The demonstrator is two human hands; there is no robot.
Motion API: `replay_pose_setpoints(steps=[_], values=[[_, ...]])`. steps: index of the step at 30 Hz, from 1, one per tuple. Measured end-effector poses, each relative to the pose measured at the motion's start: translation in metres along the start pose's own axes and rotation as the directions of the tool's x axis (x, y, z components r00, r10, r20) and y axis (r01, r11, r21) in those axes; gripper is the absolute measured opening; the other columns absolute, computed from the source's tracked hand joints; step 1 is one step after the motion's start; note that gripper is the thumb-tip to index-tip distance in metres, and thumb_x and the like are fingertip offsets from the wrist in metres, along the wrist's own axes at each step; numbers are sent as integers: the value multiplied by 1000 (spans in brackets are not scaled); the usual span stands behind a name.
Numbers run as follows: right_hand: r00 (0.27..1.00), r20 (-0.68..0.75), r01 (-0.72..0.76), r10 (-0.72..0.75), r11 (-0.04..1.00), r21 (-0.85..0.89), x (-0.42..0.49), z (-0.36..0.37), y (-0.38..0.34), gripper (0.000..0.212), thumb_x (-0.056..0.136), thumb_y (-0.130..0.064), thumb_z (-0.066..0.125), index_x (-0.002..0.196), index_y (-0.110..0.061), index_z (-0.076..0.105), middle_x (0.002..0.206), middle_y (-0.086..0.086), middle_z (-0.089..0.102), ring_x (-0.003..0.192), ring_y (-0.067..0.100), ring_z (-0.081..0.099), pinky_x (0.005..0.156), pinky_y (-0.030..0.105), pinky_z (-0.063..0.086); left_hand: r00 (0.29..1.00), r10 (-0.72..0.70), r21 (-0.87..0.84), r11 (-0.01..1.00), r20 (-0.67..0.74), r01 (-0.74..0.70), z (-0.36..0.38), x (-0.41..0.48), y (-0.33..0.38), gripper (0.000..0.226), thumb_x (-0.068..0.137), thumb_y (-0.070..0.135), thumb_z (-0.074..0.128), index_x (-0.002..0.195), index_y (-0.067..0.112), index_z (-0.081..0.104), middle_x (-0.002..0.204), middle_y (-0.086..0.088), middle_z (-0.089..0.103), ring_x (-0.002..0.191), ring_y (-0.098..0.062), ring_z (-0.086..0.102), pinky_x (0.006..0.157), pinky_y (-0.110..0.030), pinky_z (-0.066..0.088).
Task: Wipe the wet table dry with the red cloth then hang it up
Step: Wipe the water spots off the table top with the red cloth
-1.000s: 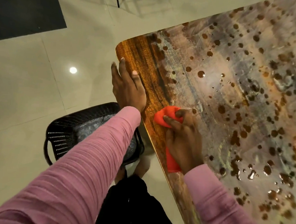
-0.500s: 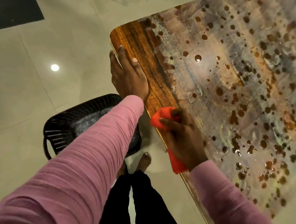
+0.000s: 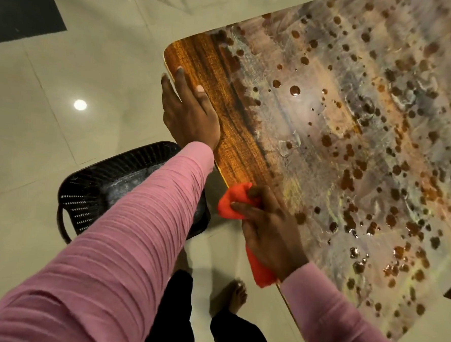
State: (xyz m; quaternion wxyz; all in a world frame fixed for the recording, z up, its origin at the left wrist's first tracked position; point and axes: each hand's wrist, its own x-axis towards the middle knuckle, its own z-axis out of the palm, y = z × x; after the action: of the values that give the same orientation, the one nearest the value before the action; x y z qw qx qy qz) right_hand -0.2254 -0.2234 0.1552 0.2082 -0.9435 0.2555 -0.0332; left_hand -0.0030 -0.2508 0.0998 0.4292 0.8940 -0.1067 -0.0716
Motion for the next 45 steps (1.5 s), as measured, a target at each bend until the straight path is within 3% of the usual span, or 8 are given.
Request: replay_pose_setpoints(steps=[6,12,18,23,29,35,41,45], values=[[961,-111,-257,252,966,-32,9,-10,18,26,85,-23,60,109,-26,71,122,9,54,107,35,53,77,40,47,1000,17,11,1000,-11,-17,-6,-26,-1,52,100,33,36,149,20,28,159,-12,18,143,-30,24,112,-49,30],[1000,17,-11,11,1000,-10,-7,-7,24,30,79,-20,66,109,-25,72,119,11,54,108,34,51,79,44,51,978,-206,-156,966,17,206,5,-93,-1,57,98,30,44,150,21,22,160,-12,9,145,-31,15,113,-52,26],[990,39,137,-137,991,7,1,-20,50,39,81,-36,42,108,-30,70,117,9,53,104,33,53,79,43,51,983,-132,-147,983,-126,113,8,-98,0,53,101,34,37,150,20,26,160,-13,13,145,-31,18,112,-48,26],[982,62,180,-181,983,25,11,-23,63,36,79,-14,59,110,-28,70,120,8,52,109,32,48,81,46,50,976,-107,-109,990,-192,87,9,-100,0,52,101,36,36,150,19,26,159,-13,15,145,-28,18,113,-45,27],[699,348,653,-625,756,47,8,-37,82,36,76,-16,62,110,-27,70,123,5,55,101,30,49,75,38,48,967,-97,-74,994,-236,82,6,-103,-1,53,101,35,35,150,17,26,158,-13,20,145,-26,19,114,-44,25],[687,343,693,-641,720,-43,38,-41,77,38,79,-18,53,111,-29,70,122,1,58,98,29,48,80,44,44,990,-66,44,996,-125,72,1,-115,4,58,101,39,36,153,21,16,161,-12,12,147,-29,13,117,-49,20],[419,440,857,-794,506,96,-5,-41,95,35,76,-21,68,110,-28,70,119,2,60,98,27,50,80,41,41,995,-71,117,990,-64,78,-2,-147,-6,57,102,42,31,153,21,16,161,-12,8,147,-29,15,115,-52,23],[543,389,803,-744,596,18,11,-41,87,34,76,-16,64,108,-22,72,118,8,60,97,31,51,80,43,45,994,-55,119,991,-97,66,-5,-145,-4,54,102,40,30,152,20,21,160,-12,13,146,-28,19,113,-51,26]])
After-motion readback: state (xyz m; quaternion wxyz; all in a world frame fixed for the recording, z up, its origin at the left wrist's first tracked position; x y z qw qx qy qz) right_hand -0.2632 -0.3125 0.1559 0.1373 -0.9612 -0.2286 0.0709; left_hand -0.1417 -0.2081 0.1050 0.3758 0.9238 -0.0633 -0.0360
